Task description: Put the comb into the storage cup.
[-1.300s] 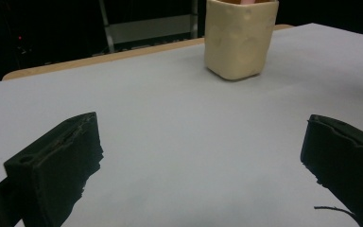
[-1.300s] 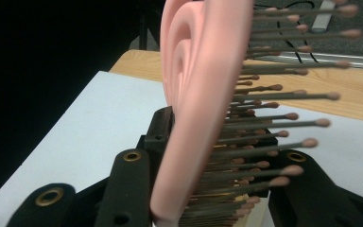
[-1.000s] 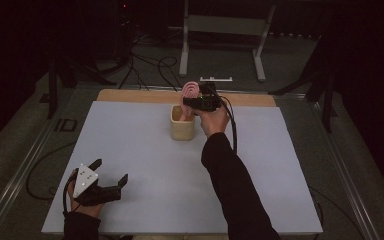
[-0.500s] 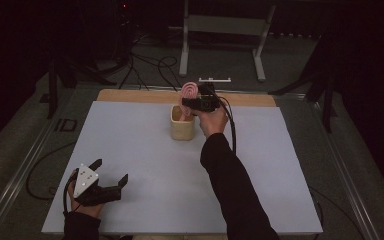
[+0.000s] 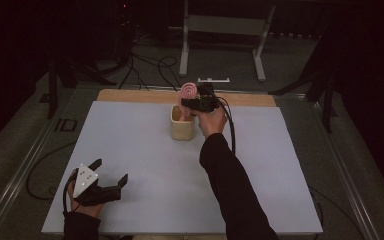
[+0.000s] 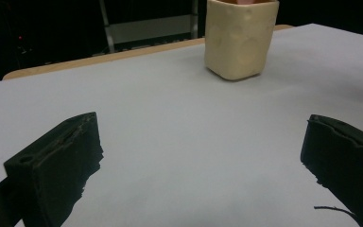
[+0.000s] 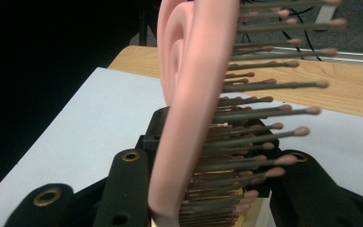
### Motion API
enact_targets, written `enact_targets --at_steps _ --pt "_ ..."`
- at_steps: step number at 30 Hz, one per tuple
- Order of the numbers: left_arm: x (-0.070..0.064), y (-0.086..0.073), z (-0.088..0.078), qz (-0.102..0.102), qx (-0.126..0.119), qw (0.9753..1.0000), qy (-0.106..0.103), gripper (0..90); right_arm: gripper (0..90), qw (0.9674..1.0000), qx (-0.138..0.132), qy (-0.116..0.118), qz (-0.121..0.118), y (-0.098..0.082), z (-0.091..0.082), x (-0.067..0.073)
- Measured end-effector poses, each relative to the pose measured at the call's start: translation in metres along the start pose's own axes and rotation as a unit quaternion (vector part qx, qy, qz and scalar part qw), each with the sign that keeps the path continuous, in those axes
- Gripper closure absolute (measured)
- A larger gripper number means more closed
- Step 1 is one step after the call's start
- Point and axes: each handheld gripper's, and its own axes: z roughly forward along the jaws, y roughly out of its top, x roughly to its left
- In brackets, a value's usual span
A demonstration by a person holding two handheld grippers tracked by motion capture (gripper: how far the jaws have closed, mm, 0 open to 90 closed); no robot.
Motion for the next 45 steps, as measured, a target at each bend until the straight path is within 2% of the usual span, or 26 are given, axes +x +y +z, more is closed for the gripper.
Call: enact_targets --at_steps 21,45 --pt "0.001 -0.001 -0.001 -0.002 -0.001 1.0 0.002 0.2 62.1 0.9999 -0.009 -0.001 0.008 0.0 0.004 -0.002" --pt "0.001 -0.001 -0.001 -0.003 -0.001 1.0 0.001 0.2 59.2 0.9997 -0.018 -0.012 0.014 0.003 0.005 -0.013"
